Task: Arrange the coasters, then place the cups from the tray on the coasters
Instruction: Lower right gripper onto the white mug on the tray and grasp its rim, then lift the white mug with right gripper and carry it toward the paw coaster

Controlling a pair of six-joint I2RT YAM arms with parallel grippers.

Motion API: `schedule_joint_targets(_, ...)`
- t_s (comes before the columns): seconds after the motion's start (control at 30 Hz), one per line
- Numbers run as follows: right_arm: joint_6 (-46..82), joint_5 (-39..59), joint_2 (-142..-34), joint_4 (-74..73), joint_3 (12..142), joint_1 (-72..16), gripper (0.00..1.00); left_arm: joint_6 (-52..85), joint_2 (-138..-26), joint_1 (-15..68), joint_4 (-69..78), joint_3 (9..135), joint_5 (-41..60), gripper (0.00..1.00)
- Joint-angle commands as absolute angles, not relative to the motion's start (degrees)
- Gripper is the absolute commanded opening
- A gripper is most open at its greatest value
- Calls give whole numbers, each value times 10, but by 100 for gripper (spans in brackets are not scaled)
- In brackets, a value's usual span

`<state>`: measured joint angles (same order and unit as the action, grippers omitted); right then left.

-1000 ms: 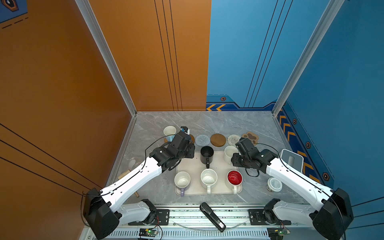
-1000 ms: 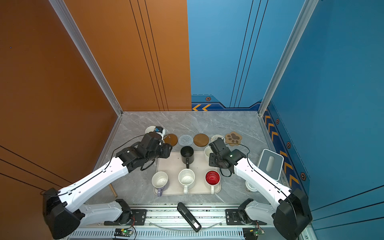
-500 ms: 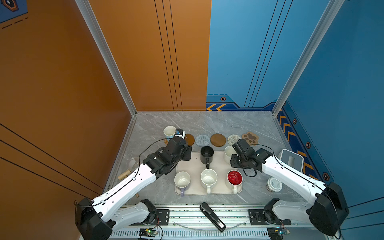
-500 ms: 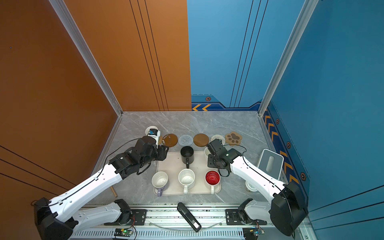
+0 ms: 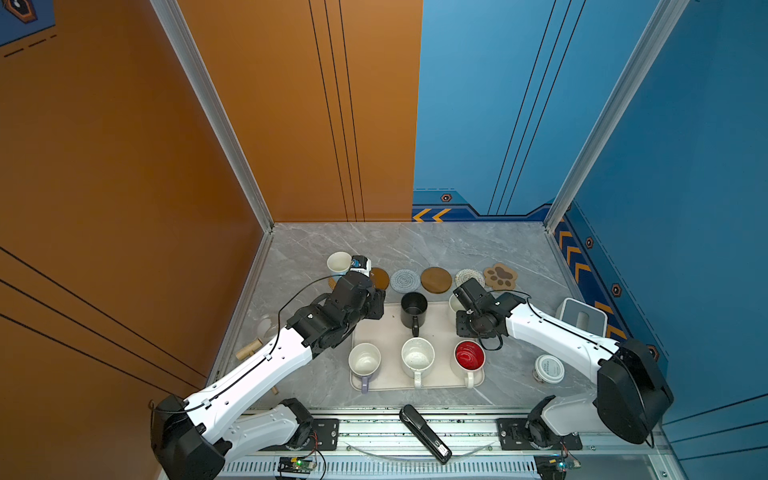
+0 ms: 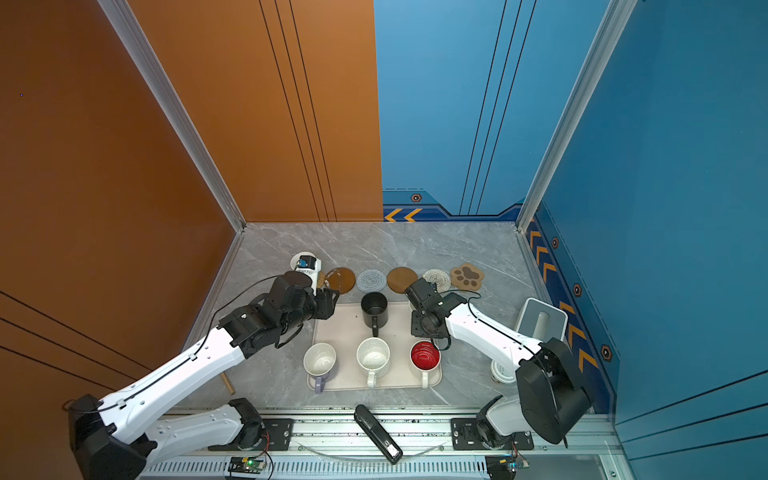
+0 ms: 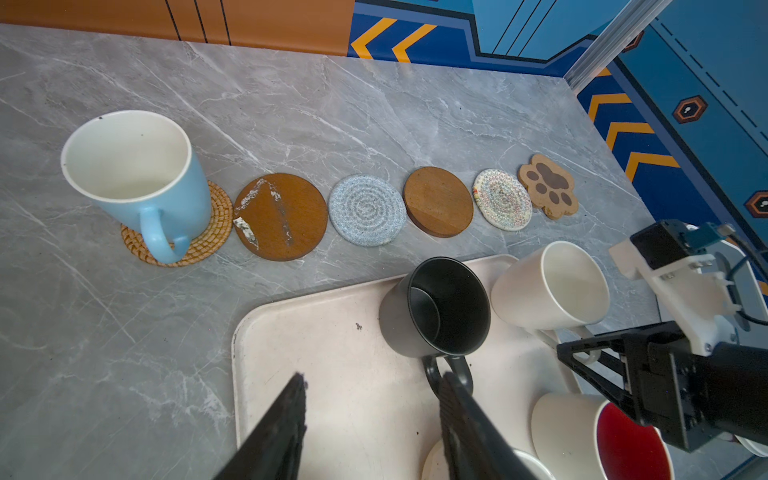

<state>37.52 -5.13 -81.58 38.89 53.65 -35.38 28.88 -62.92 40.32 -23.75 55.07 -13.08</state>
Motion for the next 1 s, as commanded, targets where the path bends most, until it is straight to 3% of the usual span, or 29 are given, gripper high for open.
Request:
schedule_joint_targets(0.0,374,-84,-819,379,554,-357,37,275,-630,408,-233,541,-137,53)
schedule_joint_targets(0.57,366,-90,-858,374,578,-352,30,267,-622,404,-232,539,-146,54)
schedule_joint_targets(0.67,365,-92,-863,374,581,-351,20,267,-620,403,-232,538,-147,54)
schedule_joint_targets(0.8,363,-95,-866,374,584,-352,0,267,-619,401,-232,537,-146,54)
schedule_joint_targets(0.97,358,-107,-861,383,590,-353,0,267,-618,400,-231,538,-144,54)
